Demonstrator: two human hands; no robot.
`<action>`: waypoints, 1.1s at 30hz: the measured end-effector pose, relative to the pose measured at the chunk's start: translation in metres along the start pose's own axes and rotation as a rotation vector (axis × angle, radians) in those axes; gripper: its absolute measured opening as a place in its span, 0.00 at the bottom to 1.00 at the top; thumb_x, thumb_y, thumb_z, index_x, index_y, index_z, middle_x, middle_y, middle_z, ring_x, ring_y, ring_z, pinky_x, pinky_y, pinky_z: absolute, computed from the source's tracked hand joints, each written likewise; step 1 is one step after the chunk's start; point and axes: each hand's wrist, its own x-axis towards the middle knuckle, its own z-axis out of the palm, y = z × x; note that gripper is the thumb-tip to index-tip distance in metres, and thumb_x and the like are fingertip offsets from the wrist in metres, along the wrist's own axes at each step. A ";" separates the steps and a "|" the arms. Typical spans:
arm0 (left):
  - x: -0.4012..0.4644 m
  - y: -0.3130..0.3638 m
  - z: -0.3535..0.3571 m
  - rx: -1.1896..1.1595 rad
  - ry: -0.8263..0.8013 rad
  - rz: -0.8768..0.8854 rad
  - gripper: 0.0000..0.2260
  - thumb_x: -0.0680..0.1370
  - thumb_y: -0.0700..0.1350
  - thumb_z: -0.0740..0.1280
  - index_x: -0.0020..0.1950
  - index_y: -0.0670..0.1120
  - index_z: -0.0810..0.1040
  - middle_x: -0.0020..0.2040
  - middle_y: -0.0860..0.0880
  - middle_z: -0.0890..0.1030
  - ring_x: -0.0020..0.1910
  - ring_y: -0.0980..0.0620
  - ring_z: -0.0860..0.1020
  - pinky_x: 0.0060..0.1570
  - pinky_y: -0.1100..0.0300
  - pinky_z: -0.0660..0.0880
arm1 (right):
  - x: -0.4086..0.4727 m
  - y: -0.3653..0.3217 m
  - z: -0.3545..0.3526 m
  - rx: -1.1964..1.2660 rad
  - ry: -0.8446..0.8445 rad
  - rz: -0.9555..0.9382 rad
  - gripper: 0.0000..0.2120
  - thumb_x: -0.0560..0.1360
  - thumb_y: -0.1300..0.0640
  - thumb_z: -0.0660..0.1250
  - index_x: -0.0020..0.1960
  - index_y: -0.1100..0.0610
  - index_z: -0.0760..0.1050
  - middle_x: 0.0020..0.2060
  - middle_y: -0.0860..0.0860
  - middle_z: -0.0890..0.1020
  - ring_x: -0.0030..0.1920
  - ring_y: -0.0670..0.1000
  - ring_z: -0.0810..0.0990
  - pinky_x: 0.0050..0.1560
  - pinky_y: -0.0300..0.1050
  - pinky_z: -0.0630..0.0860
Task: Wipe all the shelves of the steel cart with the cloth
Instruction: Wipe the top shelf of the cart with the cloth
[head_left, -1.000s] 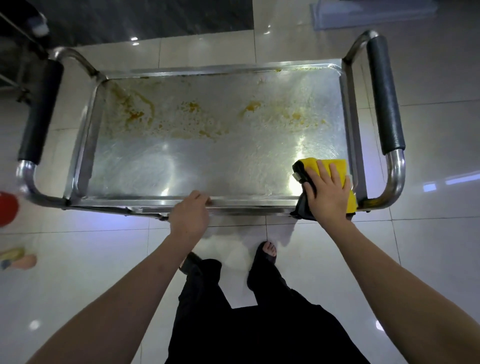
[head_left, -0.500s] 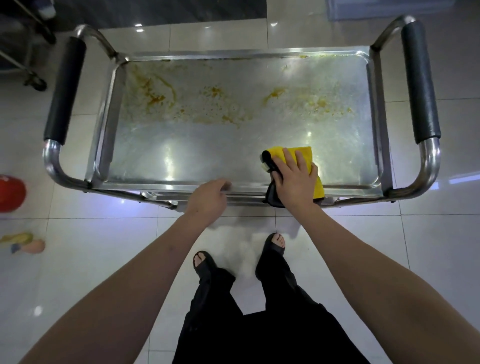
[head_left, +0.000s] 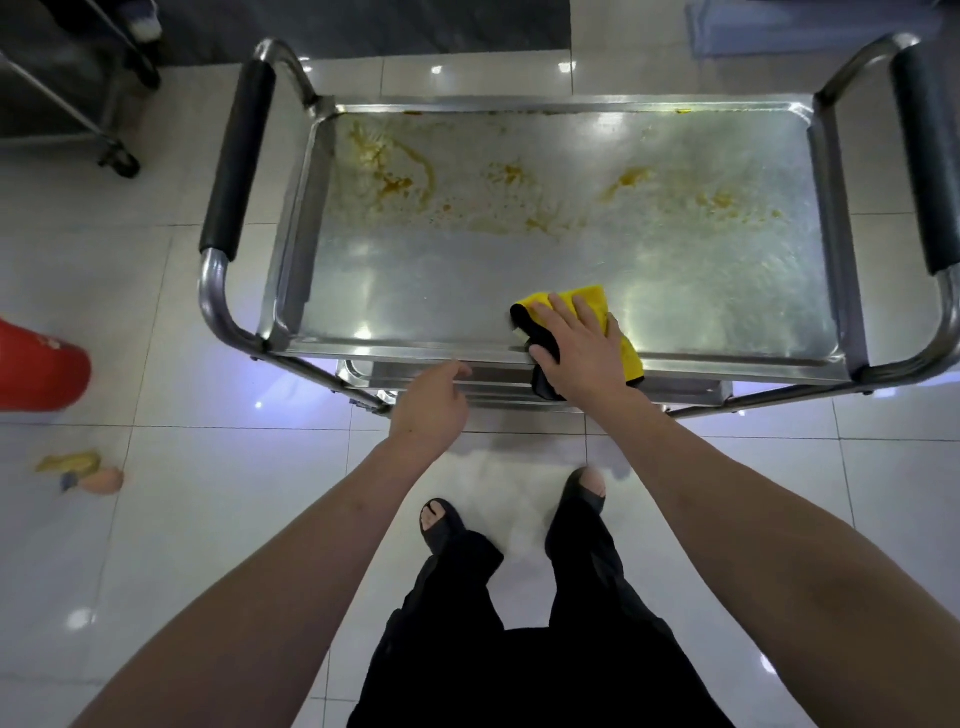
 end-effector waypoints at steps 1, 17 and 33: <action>-0.002 -0.005 -0.004 -0.009 0.005 0.007 0.19 0.78 0.38 0.59 0.65 0.54 0.77 0.66 0.53 0.79 0.64 0.49 0.77 0.62 0.46 0.75 | -0.001 -0.002 0.000 0.000 -0.023 -0.018 0.30 0.83 0.39 0.61 0.82 0.42 0.58 0.83 0.45 0.58 0.84 0.55 0.52 0.79 0.67 0.48; -0.018 -0.035 -0.021 0.001 -0.117 0.071 0.19 0.80 0.38 0.62 0.69 0.51 0.76 0.69 0.50 0.76 0.61 0.48 0.78 0.59 0.50 0.77 | -0.034 -0.010 -0.016 -0.262 -0.120 0.024 0.40 0.79 0.61 0.66 0.83 0.39 0.52 0.84 0.45 0.55 0.82 0.54 0.56 0.72 0.58 0.62; -0.020 -0.057 -0.034 0.047 -0.108 0.166 0.18 0.80 0.39 0.60 0.68 0.52 0.76 0.66 0.51 0.79 0.60 0.47 0.79 0.60 0.46 0.77 | -0.116 -0.053 0.013 -0.102 0.020 0.080 0.31 0.76 0.59 0.73 0.77 0.45 0.70 0.70 0.51 0.79 0.66 0.61 0.78 0.57 0.60 0.75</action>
